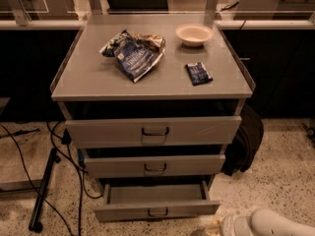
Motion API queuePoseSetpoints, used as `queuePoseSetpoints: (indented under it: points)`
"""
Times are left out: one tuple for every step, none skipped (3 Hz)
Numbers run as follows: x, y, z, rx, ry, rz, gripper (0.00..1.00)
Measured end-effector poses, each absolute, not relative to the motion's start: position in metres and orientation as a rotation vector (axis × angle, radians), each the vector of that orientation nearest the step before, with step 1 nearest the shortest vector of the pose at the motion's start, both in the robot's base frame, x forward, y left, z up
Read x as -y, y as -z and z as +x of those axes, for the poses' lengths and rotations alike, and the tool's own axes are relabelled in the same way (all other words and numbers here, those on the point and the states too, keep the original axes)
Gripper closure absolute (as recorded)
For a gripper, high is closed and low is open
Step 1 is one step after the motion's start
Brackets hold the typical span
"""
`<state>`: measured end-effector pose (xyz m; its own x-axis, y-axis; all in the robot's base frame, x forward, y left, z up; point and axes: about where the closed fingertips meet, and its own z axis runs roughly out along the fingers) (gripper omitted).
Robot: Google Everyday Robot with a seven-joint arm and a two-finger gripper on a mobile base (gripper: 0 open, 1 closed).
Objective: Close bottom drawer
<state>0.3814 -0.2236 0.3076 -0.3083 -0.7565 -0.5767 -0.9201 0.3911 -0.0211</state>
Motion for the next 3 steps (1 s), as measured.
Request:
queuePoseSetpoints:
  points:
    - [0.224,-0.307,0.382,-2.151,-0.428,-1.436,1.00]
    - [0.223,-0.279,0.392,-2.141,-0.422,-1.442,1.00]
    - [0.220,-0.245,0.407,-2.131,-0.430,-1.437,1.00]
